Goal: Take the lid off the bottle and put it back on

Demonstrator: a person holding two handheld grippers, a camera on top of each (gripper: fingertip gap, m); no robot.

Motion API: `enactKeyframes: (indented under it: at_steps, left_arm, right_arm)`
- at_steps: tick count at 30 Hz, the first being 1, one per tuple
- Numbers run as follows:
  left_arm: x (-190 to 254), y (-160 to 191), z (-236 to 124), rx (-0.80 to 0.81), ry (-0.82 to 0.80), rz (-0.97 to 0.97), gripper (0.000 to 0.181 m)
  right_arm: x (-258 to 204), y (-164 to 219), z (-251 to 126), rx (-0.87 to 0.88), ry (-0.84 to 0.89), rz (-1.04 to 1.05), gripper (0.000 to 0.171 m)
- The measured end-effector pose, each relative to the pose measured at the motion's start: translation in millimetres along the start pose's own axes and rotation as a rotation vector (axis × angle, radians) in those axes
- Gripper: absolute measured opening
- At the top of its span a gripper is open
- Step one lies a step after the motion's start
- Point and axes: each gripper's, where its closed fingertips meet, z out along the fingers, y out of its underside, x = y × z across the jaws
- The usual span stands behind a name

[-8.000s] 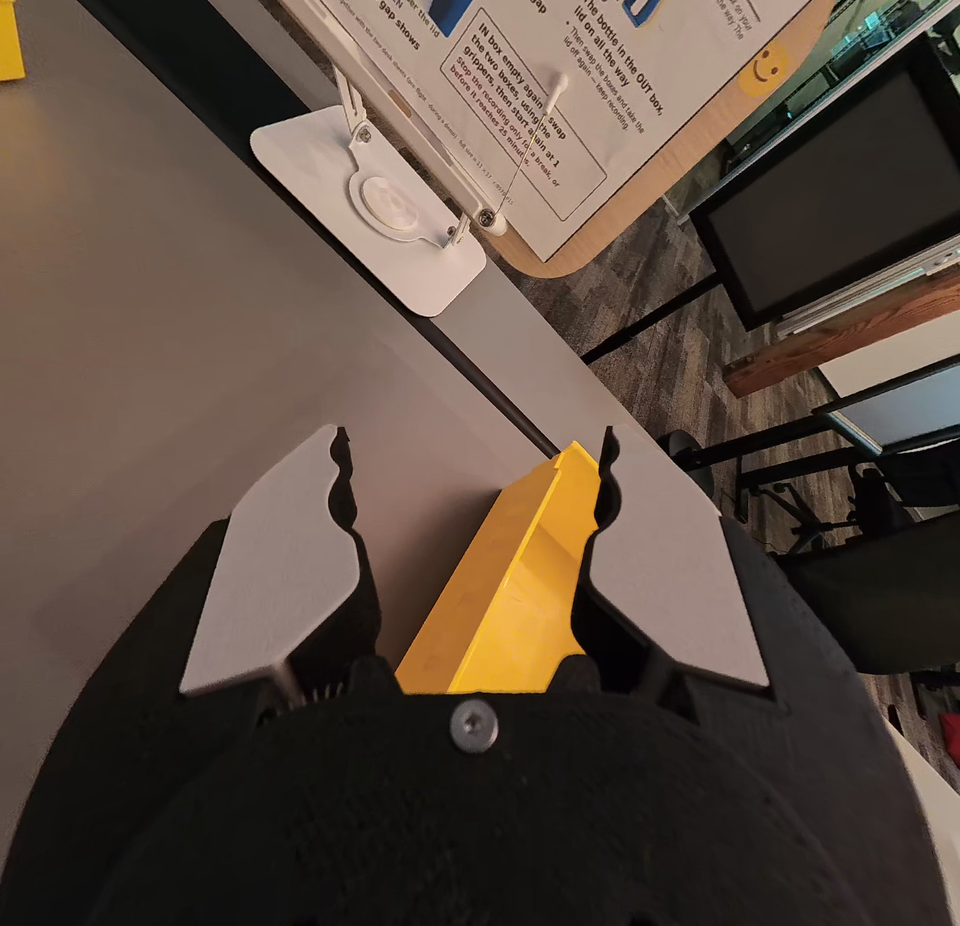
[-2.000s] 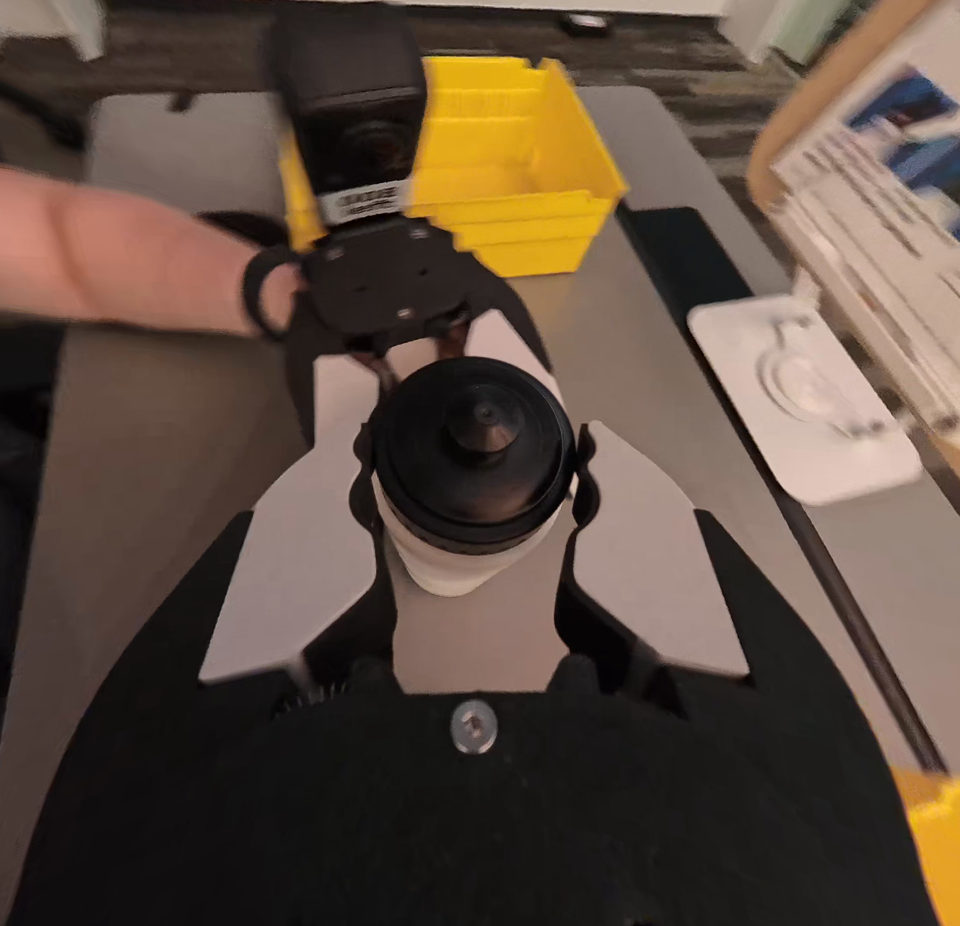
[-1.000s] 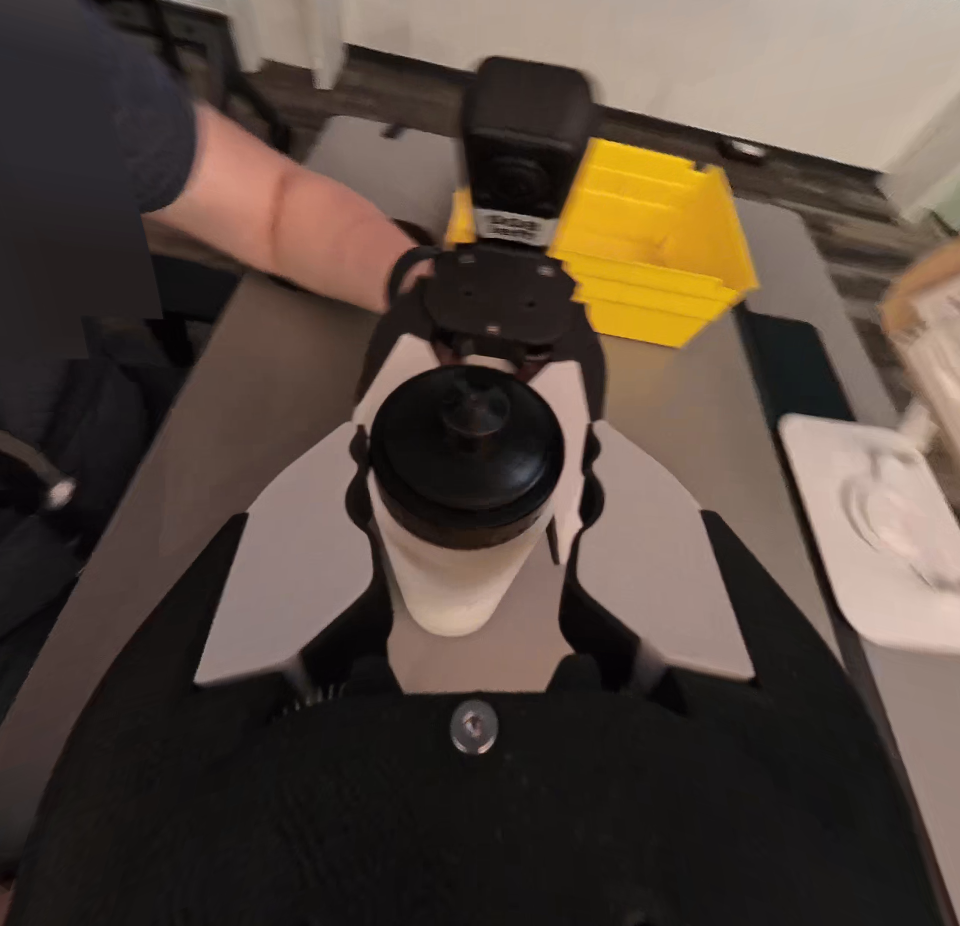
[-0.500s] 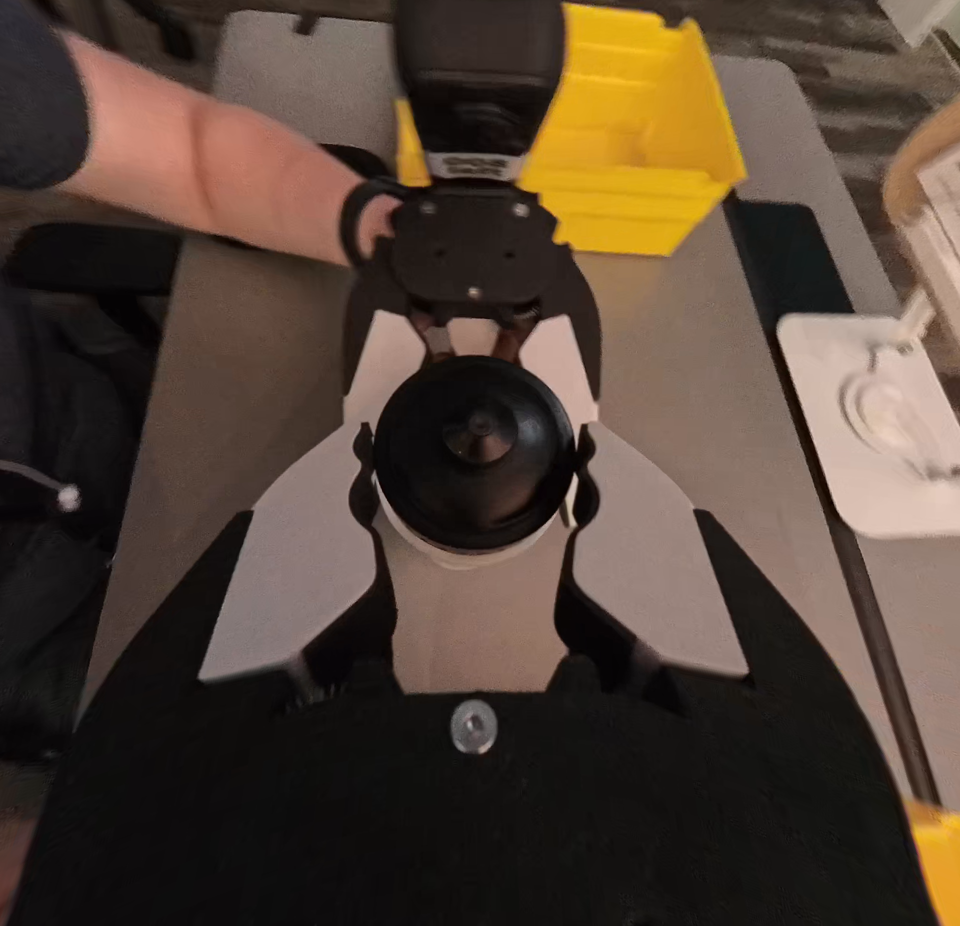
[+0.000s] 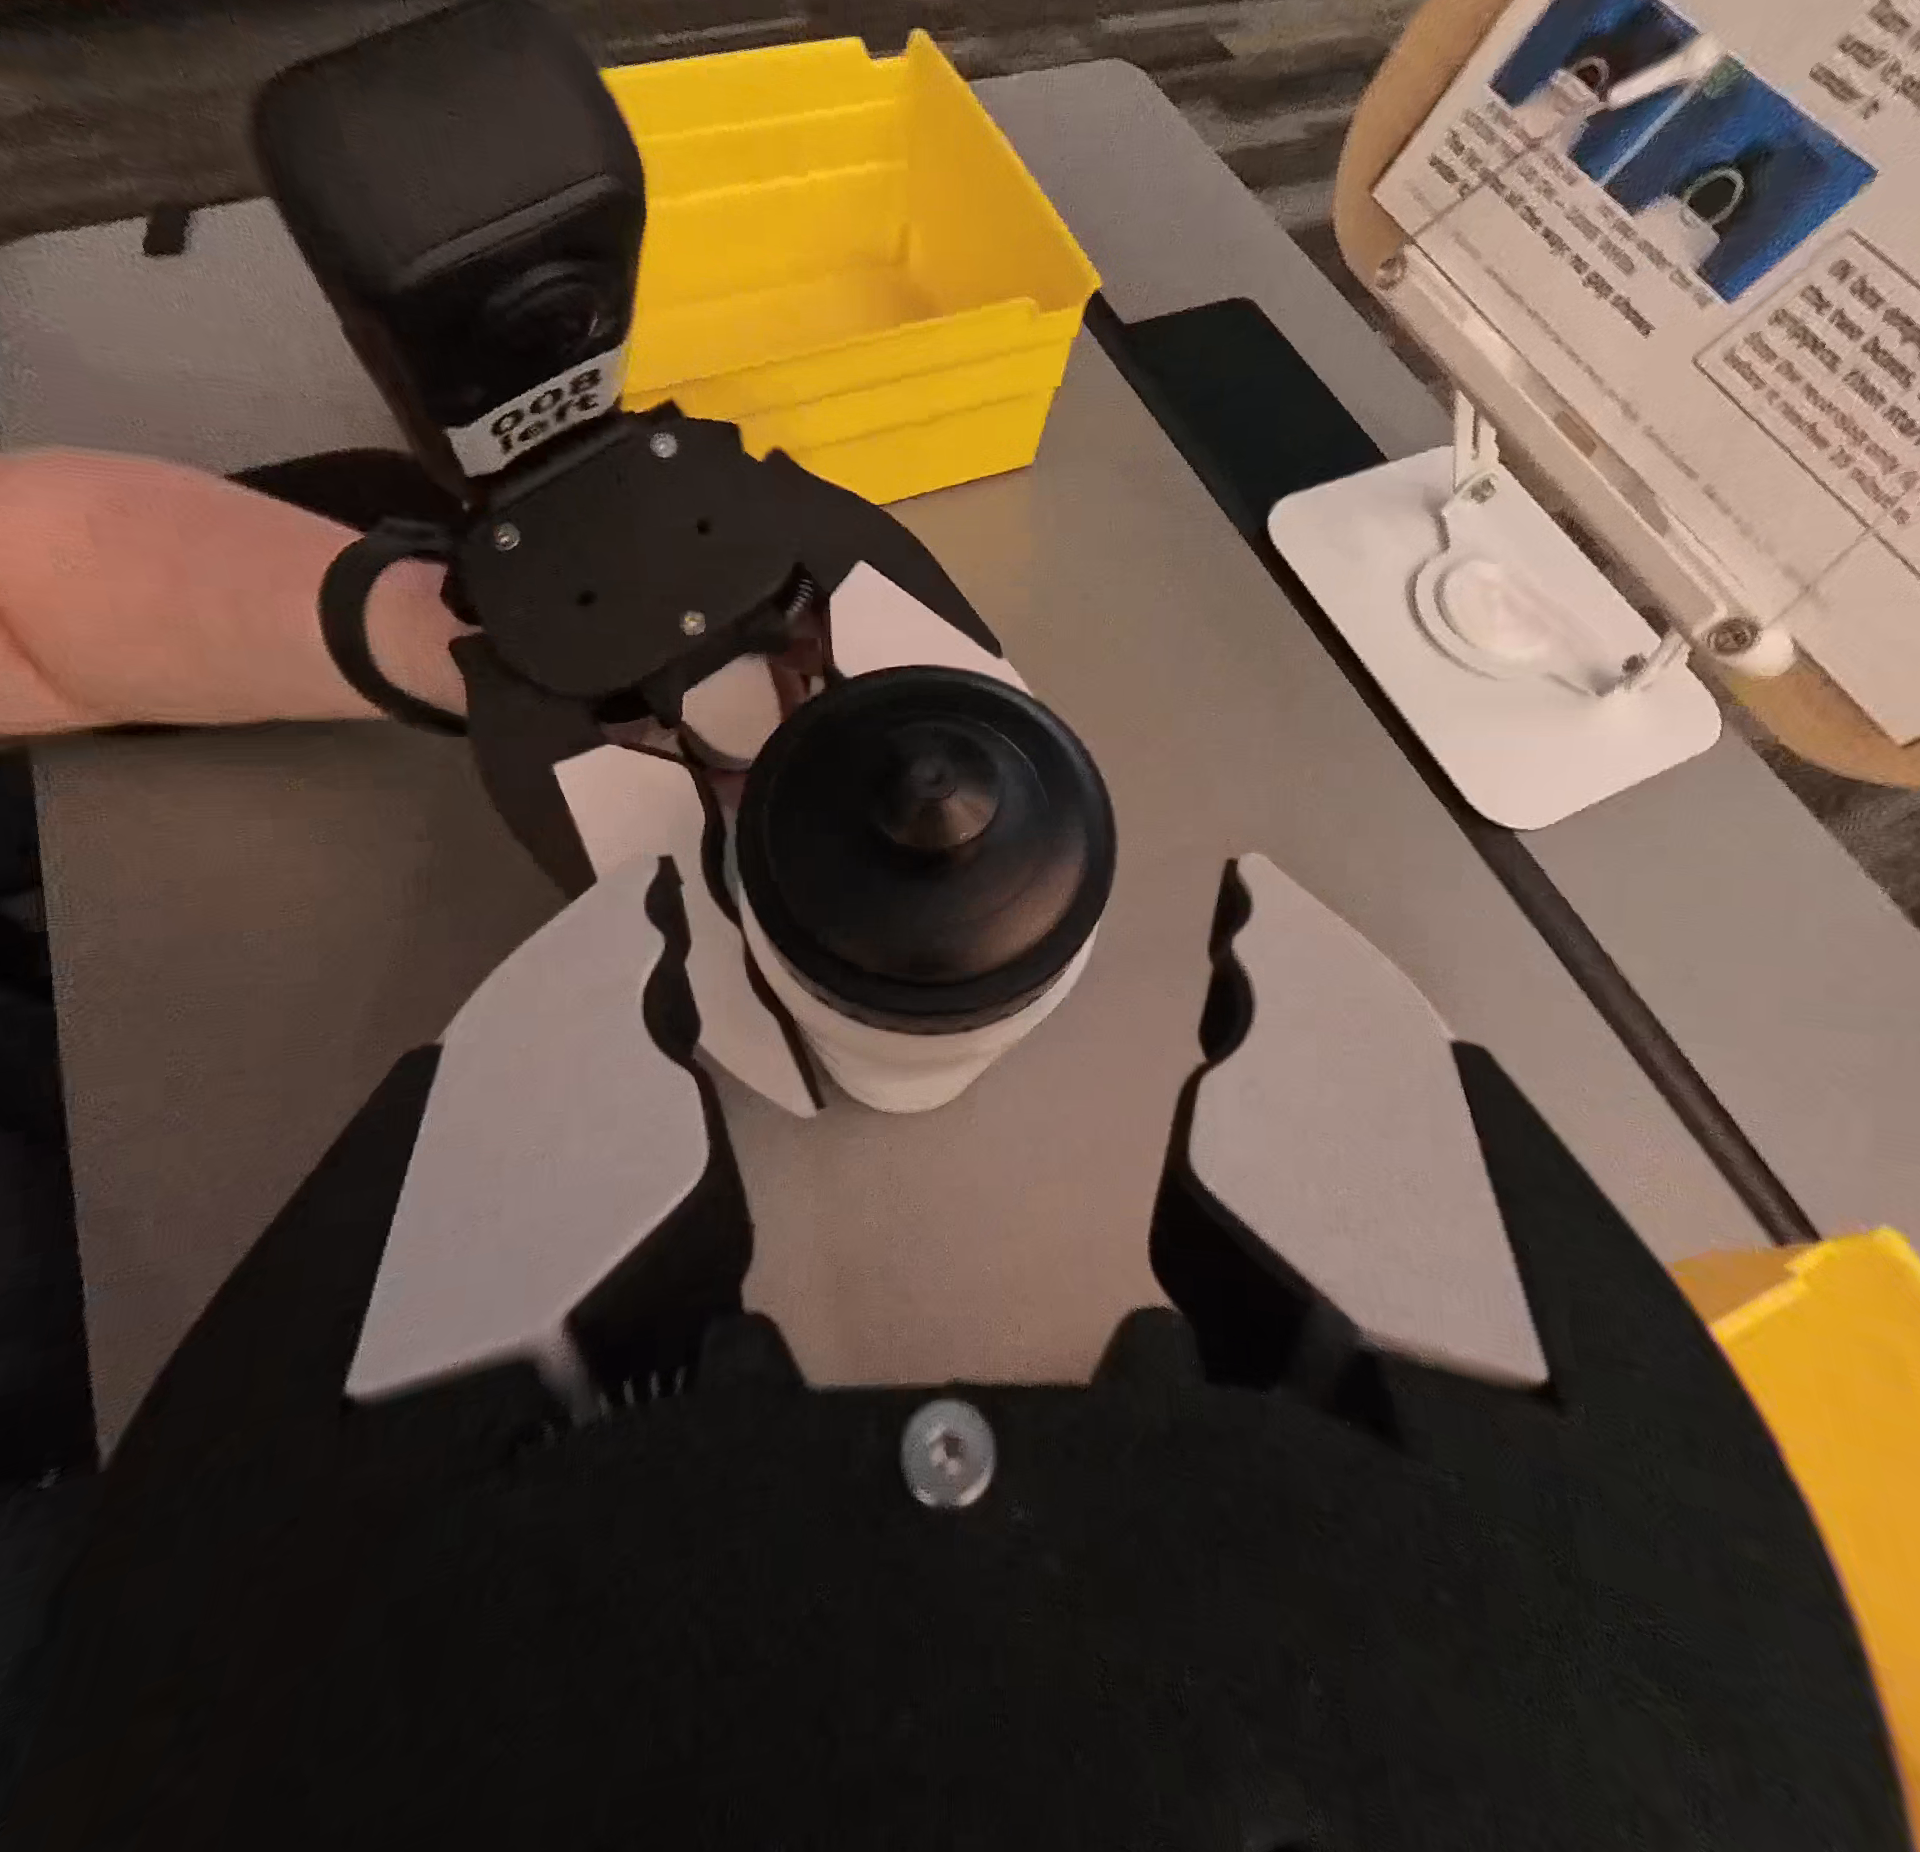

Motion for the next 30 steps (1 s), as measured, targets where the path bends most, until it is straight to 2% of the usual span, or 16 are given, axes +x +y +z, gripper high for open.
enactKeyframes:
  at_steps: [2,5,7,10,13,16,18,19,22,27,30]
  left_arm:
    - [-7,1,-1,0.0,-0.034,-0.032,0.088]
    - [-6,2,-1,-0.007,-0.027,-0.025,0.088]
    - [-3,2,-1,-0.007,0.01,-0.015,0.088]
    - [24,1,-4,0.006,0.194,0.028,0.088]
    - [66,0,-12,0.049,0.433,0.092,0.088]
    - [73,0,-11,0.04,0.454,0.095,0.088]
    - [56,-1,-7,0.04,0.349,0.089,0.088]
    - [45,-1,-5,0.037,0.289,0.087,0.088]
    - [19,-2,-3,0.055,0.135,0.074,0.088]
    - [-7,0,-2,0.054,-0.013,-0.01,0.088]
    - [-5,0,-2,0.042,-0.01,0.007,0.088]
  right_arm:
    - [1,-1,7,-0.009,0.024,0.046,0.093]
    - [1,0,16,-0.033,0.054,-0.031,0.073]
    - [-1,0,16,-0.031,0.03,-0.052,0.073]
    - [-19,6,5,-0.031,-0.133,-0.122,0.073]
    - [-54,14,-14,0.09,-0.399,-0.353,0.073]
    - [-63,16,-21,0.146,-0.507,-0.37,0.073]
    - [-50,10,-16,0.143,-0.418,-0.327,0.076]
    - [-40,4,-13,0.147,-0.347,-0.29,0.086]
    - [-19,-8,-8,0.132,-0.181,-0.176,0.089]
    - [0,-7,5,0.025,0.022,0.009,0.088]
    - [-3,-3,13,-0.016,0.036,0.016,0.075]
